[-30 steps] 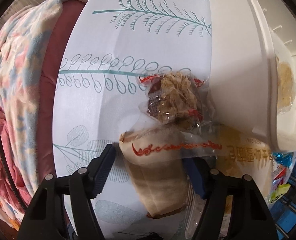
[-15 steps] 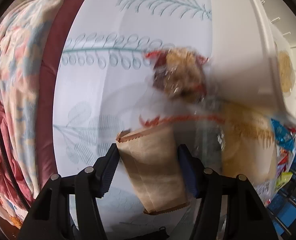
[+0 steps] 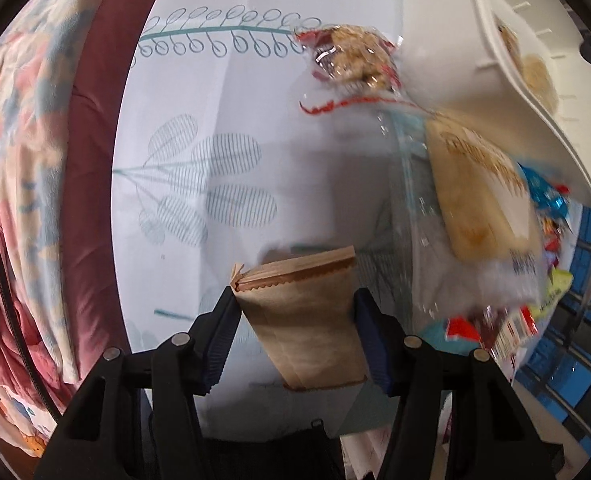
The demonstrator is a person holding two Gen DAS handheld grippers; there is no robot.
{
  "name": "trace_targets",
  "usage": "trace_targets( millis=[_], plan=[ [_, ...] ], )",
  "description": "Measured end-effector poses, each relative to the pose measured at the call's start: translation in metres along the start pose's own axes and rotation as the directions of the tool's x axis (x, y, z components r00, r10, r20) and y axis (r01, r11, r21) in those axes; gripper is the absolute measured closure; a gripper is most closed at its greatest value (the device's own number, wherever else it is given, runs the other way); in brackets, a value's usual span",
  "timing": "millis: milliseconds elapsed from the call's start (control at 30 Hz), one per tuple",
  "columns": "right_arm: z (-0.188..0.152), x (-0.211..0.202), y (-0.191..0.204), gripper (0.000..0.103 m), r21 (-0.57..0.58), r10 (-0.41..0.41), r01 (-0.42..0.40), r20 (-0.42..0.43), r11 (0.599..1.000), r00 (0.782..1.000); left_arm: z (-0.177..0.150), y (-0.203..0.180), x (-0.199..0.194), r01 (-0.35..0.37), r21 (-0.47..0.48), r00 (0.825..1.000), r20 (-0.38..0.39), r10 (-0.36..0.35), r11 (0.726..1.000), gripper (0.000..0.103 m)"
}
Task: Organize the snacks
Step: 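Drop the DONGZAO bag into the basket with right tool while left holds brown packet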
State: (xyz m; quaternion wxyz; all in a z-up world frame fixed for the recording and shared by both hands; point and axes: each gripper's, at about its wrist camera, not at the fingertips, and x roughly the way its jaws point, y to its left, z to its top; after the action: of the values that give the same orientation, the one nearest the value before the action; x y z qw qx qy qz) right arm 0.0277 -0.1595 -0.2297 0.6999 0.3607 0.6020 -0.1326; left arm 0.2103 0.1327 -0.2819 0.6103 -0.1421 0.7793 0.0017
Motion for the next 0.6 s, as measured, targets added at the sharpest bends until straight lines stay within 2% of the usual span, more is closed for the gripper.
trace_targets(
  millis=[267, 500, 533, 567, 600],
  plan=[
    [-0.013, -0.018, 0.029, 0.06, -0.047, 0.027, -0.027, -0.002, 0.999, 1.0, -0.016, 0.007, -0.028, 0.053, 0.019, 0.999, -0.013, -0.053, 0.998, 0.049],
    [-0.01, -0.026, 0.061, 0.06, -0.098, 0.06, -0.062, -0.022, 0.993, 0.998, -0.024, 0.006, -0.059, 0.101, 0.054, 0.995, -0.022, -0.1, 0.993, 0.052],
    [-0.008, -0.027, 0.065, 0.06, -0.106, 0.07, -0.072, -0.021, 0.992, 0.997, -0.025, 0.004, -0.065, 0.118, 0.058, 0.993, -0.024, -0.117, 0.991, 0.055],
    [-0.006, -0.03, 0.072, 0.06, -0.12, 0.082, -0.084, -0.021, 0.989, 0.996, -0.026, 0.004, -0.071, 0.149, 0.058, 0.989, -0.034, -0.147, 0.987, 0.094],
    [-0.006, -0.031, 0.076, 0.06, -0.128, 0.088, -0.089, -0.019, 0.988, 0.996, -0.025, 0.004, -0.075, 0.161, 0.051, 0.986, -0.049, -0.159, 0.986, 0.094]
  ],
)
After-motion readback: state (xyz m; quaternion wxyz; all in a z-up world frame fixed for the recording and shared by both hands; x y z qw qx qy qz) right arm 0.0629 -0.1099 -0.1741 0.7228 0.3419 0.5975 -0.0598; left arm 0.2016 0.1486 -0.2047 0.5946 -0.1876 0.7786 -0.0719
